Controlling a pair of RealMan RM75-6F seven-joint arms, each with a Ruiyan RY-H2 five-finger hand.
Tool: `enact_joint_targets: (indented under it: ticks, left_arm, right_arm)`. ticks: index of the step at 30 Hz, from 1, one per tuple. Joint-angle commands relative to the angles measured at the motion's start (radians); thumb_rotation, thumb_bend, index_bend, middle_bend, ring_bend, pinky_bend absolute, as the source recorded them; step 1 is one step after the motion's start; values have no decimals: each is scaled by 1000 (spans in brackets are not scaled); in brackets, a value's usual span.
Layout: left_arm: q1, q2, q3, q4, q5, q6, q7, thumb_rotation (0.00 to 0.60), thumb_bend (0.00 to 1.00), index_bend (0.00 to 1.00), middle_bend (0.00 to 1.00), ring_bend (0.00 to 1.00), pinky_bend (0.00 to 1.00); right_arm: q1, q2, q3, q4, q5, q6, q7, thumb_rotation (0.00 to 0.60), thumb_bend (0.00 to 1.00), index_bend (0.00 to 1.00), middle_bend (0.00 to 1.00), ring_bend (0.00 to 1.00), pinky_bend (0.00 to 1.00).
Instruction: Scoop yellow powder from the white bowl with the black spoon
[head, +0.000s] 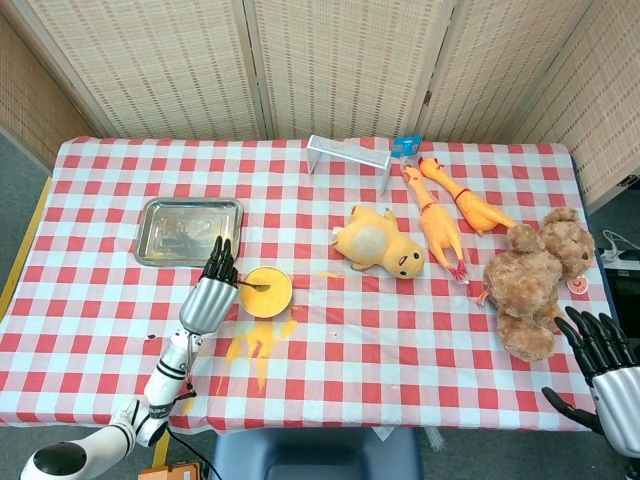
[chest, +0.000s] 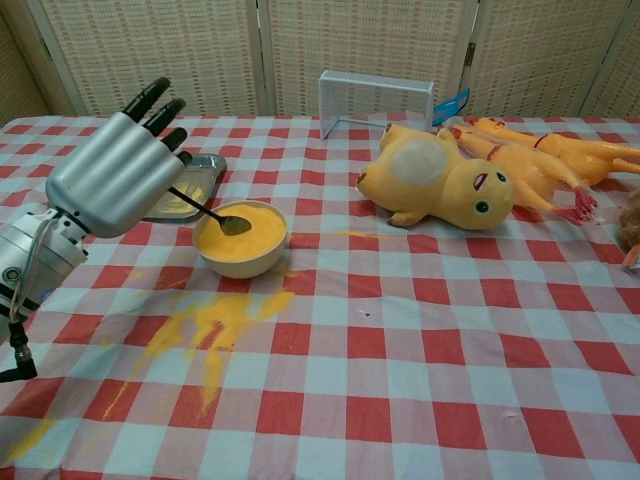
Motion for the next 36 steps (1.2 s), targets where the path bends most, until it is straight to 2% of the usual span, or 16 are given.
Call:
enact_joint_targets:
  ticks: [1, 10, 15, 26, 30, 36]
  left_arm:
    - [18, 22, 2, -82, -1, 18, -7, 600, 627, 860, 334, 95, 48]
    - [38, 113, -2, -293, -4, 9, 77, 600, 629, 860, 334, 95, 48]
    - [40, 145, -10, -339, -2, 4, 94, 600, 625, 860, 334, 95, 48]
    - [3, 118, -48, -237, 1, -9, 56, 600, 635, 860, 334, 98, 47]
    - [-17, 82, -71, -154, -14, -14, 37, 600, 631, 860, 338, 100, 47]
    - [-25, 51, -67, -78, -14, -13, 33, 600, 631, 860, 344, 101, 47]
  right_arm:
    - [1, 0, -1, -1, -1, -2, 0, 600, 77, 0, 0, 0, 0]
    - [2, -3, -2, 0, -3, -7, -6, 600, 77, 0, 0, 0, 0]
    - [4, -5, -2, -2, -2, -13, -11, 600, 77, 0, 0, 0, 0]
    - [4, -6, 3, -5, 12, -17, -19, 600, 77, 0, 0, 0, 0]
    - [1, -2, 8, -6, 19, -8, -10, 600, 77, 0, 0, 0, 0]
    - [1, 0, 6, -3, 11, -4, -5, 600, 76, 0, 0, 0, 0]
